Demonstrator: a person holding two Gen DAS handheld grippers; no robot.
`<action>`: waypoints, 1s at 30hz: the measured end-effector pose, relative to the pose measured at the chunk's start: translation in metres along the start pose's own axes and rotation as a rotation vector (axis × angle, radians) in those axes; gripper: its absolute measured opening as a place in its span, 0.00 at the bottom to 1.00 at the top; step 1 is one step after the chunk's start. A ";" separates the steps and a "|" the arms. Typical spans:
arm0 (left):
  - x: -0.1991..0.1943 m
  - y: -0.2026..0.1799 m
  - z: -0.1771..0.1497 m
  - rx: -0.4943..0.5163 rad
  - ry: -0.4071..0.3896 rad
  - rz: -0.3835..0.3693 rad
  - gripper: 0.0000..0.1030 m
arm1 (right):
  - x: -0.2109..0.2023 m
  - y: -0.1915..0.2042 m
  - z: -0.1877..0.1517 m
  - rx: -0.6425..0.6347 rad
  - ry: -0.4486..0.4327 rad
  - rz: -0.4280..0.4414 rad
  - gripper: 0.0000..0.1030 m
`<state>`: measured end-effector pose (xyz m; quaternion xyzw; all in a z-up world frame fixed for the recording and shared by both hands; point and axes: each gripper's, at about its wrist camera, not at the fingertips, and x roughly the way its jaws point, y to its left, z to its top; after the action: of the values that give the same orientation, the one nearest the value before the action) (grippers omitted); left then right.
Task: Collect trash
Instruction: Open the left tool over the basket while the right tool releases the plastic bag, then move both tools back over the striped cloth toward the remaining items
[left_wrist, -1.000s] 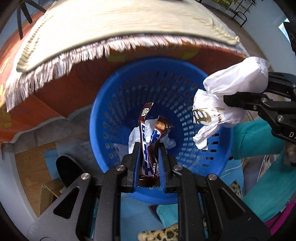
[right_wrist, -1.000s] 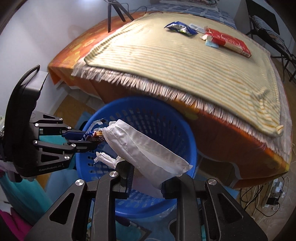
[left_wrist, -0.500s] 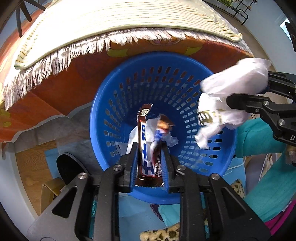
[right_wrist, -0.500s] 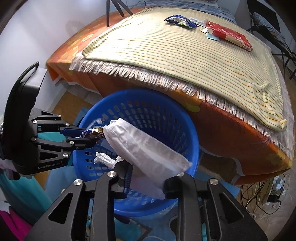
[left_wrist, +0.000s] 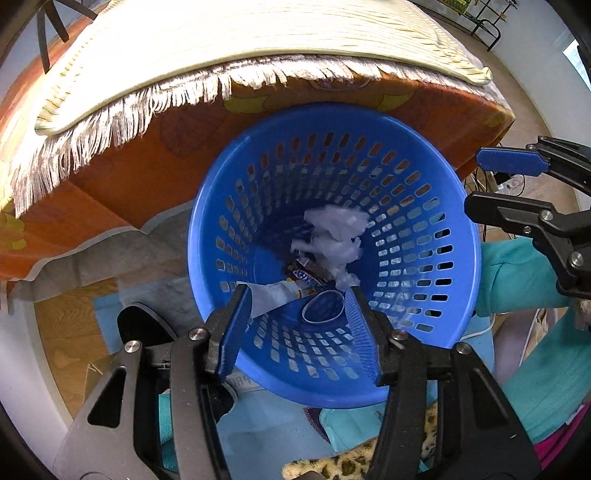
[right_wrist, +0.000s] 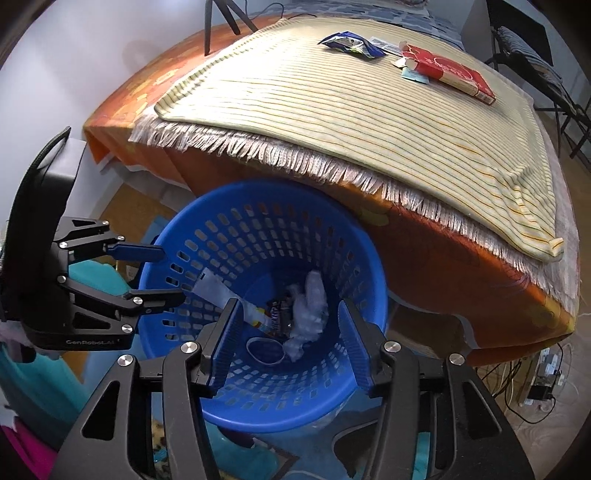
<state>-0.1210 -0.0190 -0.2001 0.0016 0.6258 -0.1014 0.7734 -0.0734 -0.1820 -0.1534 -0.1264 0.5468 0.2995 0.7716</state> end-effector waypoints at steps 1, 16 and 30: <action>0.000 0.001 0.000 -0.002 0.000 0.000 0.52 | 0.000 0.000 0.000 0.001 0.000 -0.003 0.54; -0.031 0.018 0.042 -0.051 -0.065 -0.030 0.52 | -0.018 -0.014 0.021 0.047 -0.050 0.001 0.58; -0.066 0.032 0.135 0.016 -0.175 -0.011 0.52 | -0.052 -0.072 0.087 0.076 -0.152 -0.078 0.61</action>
<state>0.0016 0.0056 -0.1111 -0.0043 0.5551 -0.1103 0.8245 0.0251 -0.2097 -0.0832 -0.0951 0.4921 0.2571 0.8262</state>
